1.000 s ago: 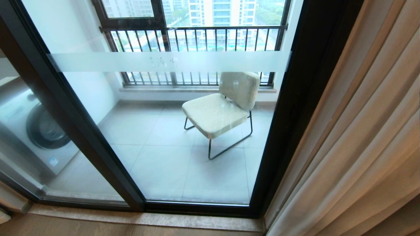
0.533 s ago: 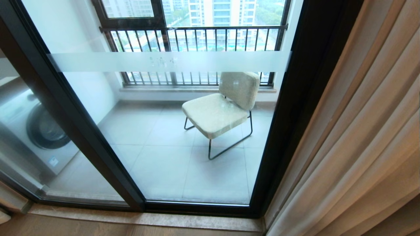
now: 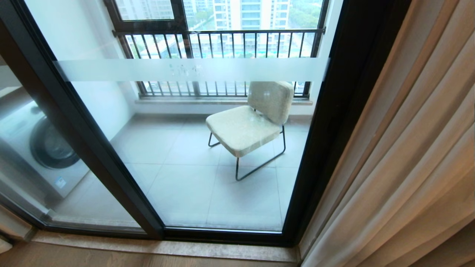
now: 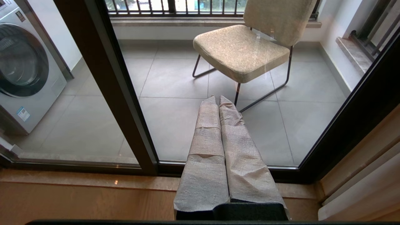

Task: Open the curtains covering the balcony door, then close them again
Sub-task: Close the inner curtains on both sides

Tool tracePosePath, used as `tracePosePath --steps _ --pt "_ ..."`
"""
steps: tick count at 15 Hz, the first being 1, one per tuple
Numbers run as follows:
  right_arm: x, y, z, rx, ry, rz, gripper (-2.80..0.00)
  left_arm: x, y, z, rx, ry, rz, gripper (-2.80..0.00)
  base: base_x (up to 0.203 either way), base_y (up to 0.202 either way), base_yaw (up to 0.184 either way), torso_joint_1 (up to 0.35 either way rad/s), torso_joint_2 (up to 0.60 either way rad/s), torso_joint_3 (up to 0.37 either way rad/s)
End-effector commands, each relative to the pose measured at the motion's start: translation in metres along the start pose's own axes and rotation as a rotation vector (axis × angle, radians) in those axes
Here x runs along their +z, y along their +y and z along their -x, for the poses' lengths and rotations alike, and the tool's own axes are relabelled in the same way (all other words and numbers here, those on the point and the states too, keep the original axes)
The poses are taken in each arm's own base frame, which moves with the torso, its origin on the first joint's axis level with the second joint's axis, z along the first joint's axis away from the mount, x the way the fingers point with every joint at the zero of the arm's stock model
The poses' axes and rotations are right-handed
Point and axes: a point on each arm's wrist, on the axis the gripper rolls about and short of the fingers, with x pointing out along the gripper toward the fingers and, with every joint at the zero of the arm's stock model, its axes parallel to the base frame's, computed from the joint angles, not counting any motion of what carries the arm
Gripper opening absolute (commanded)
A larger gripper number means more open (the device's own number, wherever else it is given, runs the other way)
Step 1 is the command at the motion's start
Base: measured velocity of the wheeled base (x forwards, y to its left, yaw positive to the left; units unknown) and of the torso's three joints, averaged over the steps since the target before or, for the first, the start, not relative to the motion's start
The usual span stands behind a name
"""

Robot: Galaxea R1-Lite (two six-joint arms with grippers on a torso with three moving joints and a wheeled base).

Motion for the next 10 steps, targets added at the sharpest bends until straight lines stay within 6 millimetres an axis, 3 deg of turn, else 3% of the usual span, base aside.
tracePosePath --steps 1,6,10 --pt "0.000 0.000 0.000 0.001 -0.001 0.000 -2.80 0.000 0.000 0.000 0.000 -0.001 0.001 -2.80 0.000 0.000 0.000 0.000 0.00 0.000" --pt "0.010 0.000 -0.001 0.002 -0.037 0.007 -2.80 0.000 0.000 0.000 0.000 -0.001 0.001 -2.80 0.000 0.000 0.000 0.000 0.00 0.000" --pt "0.060 0.000 -0.014 0.014 -0.041 0.003 -2.80 0.000 0.000 0.000 0.000 -0.001 0.001 -2.80 0.000 0.000 0.000 0.000 0.00 0.000"
